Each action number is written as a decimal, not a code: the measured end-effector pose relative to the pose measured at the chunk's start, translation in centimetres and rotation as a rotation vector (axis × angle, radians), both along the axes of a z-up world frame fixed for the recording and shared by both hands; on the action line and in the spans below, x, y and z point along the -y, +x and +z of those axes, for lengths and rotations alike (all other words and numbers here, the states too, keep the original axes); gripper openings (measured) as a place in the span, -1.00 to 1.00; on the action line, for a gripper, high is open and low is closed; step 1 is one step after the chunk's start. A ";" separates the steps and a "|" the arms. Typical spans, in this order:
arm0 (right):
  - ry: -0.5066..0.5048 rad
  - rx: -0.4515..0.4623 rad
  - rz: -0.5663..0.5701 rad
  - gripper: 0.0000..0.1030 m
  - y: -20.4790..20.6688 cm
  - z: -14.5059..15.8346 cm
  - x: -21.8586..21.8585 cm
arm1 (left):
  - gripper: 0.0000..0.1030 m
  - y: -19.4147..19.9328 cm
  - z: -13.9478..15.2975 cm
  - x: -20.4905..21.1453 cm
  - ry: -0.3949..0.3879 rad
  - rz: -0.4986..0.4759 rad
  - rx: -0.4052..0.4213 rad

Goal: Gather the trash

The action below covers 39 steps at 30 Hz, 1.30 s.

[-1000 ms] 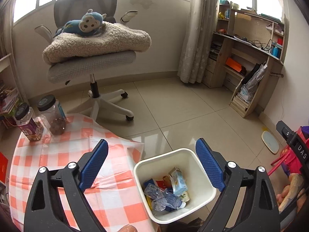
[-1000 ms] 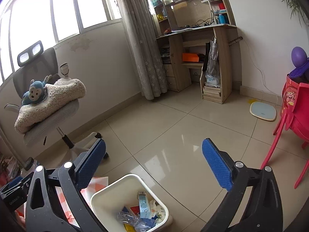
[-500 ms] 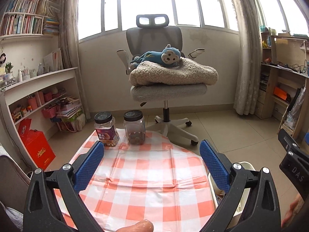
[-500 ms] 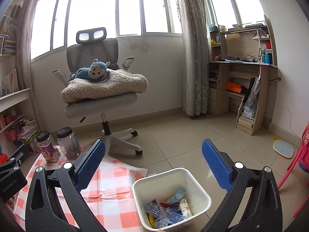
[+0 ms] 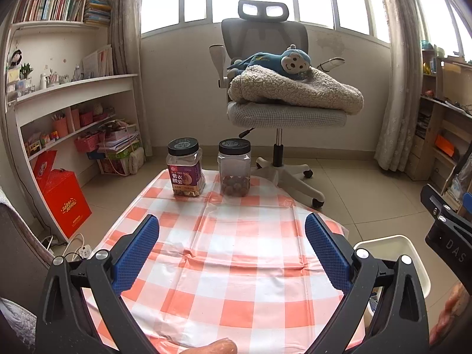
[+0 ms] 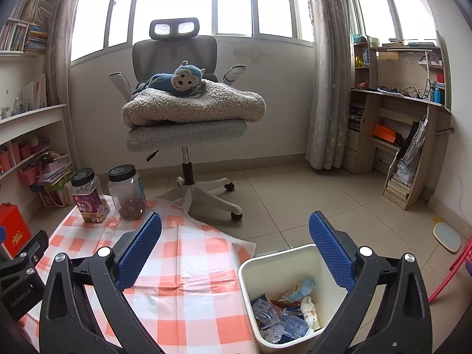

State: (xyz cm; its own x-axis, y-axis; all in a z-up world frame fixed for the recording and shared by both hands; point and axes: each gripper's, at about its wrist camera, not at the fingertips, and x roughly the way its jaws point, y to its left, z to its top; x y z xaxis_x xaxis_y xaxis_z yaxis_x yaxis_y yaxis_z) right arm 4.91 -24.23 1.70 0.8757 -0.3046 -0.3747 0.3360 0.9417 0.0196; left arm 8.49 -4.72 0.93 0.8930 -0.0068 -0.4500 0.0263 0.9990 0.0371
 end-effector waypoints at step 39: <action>-0.054 0.042 0.066 0.86 -0.1 0.1 -2.4 | 0.87 0.0 0.8 -0.5 -0.064 -0.022 -0.039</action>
